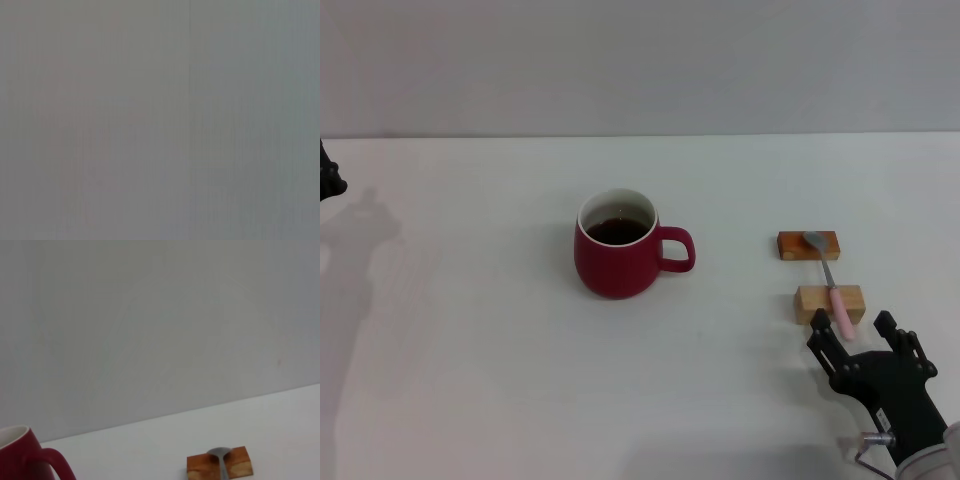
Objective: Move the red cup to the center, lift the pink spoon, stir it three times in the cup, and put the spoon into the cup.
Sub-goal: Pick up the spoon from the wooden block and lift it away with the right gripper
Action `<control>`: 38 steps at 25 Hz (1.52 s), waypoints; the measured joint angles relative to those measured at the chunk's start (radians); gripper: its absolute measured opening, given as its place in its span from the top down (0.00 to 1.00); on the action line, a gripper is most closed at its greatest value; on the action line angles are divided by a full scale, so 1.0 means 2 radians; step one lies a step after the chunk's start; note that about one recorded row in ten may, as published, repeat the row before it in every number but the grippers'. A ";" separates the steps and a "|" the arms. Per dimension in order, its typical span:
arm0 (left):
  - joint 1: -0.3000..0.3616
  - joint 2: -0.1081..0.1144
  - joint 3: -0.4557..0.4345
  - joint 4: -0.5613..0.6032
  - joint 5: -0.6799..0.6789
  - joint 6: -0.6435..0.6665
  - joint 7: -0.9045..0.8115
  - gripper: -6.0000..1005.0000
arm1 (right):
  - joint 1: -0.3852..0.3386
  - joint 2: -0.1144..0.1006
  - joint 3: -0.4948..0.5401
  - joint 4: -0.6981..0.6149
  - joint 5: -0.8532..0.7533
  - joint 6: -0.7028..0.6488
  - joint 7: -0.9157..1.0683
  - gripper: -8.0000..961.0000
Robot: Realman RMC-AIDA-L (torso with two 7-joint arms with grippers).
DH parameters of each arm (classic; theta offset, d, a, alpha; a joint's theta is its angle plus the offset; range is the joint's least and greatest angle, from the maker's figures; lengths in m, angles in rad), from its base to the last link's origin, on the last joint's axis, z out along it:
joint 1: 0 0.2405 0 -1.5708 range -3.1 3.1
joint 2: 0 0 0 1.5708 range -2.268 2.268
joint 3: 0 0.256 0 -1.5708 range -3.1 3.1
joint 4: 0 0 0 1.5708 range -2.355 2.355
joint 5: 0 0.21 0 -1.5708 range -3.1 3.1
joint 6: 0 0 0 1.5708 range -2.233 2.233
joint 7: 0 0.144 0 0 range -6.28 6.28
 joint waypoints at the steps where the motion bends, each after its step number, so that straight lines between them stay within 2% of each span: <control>1: 0.000 0.000 0.000 0.000 0.000 0.000 0.000 0.90 | 0.000 0.000 0.000 0.000 0.000 0.000 0.001 0.15; 38: 0.005 -0.002 0.000 0.004 0.000 0.009 0.014 0.89 | 0.001 0.000 -0.006 0.000 -0.001 -0.004 0.013 0.15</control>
